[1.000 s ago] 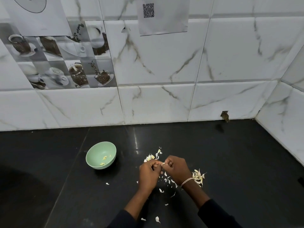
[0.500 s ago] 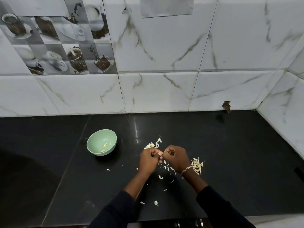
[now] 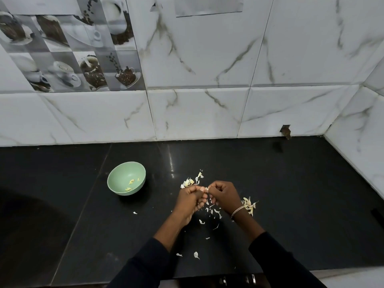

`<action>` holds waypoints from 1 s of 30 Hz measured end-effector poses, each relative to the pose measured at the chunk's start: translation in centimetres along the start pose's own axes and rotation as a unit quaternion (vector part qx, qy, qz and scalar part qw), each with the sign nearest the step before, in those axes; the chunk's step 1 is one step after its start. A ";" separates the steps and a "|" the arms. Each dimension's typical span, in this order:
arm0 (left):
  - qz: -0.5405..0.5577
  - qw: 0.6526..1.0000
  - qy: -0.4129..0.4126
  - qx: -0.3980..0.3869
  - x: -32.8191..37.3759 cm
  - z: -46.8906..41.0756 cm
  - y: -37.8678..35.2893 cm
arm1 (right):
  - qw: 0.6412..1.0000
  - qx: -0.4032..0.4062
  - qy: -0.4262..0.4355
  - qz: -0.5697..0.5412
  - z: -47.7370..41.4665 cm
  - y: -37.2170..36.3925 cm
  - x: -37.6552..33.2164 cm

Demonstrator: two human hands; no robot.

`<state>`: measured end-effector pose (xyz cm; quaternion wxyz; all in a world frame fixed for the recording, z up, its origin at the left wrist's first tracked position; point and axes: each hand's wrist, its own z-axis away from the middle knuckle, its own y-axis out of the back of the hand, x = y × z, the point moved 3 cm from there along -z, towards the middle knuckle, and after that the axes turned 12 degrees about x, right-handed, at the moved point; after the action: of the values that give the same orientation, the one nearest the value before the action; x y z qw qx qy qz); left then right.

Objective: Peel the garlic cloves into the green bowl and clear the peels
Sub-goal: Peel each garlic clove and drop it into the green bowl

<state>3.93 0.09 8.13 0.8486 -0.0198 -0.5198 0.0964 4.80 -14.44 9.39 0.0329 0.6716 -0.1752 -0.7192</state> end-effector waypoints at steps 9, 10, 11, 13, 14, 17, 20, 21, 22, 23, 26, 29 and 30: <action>-0.138 0.957 -0.248 0.055 1.1 0.0 0.0 | 0.999 0.009 -0.032 -0.032 -0.2 -0.1 0.4; -0.149 0.953 -0.257 0.053 1.1 0.1 -0.1 | 0.999 0.010 -0.035 -0.036 -0.2 -0.1 0.4; -0.153 0.952 -0.261 0.047 1.1 0.2 -0.1 | 0.998 0.010 -0.038 -0.040 -0.2 0.0 0.5; -0.146 0.955 -0.256 0.032 1.0 0.2 -0.2 | 0.998 0.007 -0.042 -0.050 -0.3 0.0 0.5; -0.139 0.957 -0.252 0.029 0.9 0.0 -0.2 | 0.998 0.006 -0.043 -0.053 -0.3 0.1 0.5; -0.114 0.964 -0.236 0.033 0.9 -0.2 -0.2 | 0.998 0.007 -0.040 -0.051 -0.2 0.1 0.4; -0.094 0.970 -0.221 0.045 0.9 -0.2 -0.3 | 0.998 0.009 -0.036 -0.049 -0.1 0.1 0.1; -0.088 0.971 -0.217 0.048 1.0 -0.2 -0.3 | 0.998 0.007 -0.036 -0.049 0.0 0.2 0.1; -0.080 0.973 -0.213 0.050 0.9 -0.2 -0.2 | 0.998 0.006 -0.037 -0.050 0.0 0.2 0.2; -0.070 0.974 -0.209 0.050 0.9 -0.3 -0.2 | 0.998 0.007 -0.038 -0.050 0.1 0.3 0.2; -0.032 0.980 -0.190 0.052 0.6 -0.5 0.1 | 0.999 0.009 -0.038 -0.032 0.2 0.6 0.7; 0.016 0.987 -0.152 0.047 0.4 -0.6 0.2 | 0.998 0.007 -0.051 0.029 0.1 0.8 1.8; 0.032 0.989 -0.140 0.039 0.3 -0.6 0.2 | 0.997 0.006 -0.057 0.053 0.0 0.8 2.3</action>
<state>4.55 0.39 8.15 0.7643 0.0106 -0.6281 0.1459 4.41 -15.81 7.38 0.0564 0.6193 -0.2166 -0.7526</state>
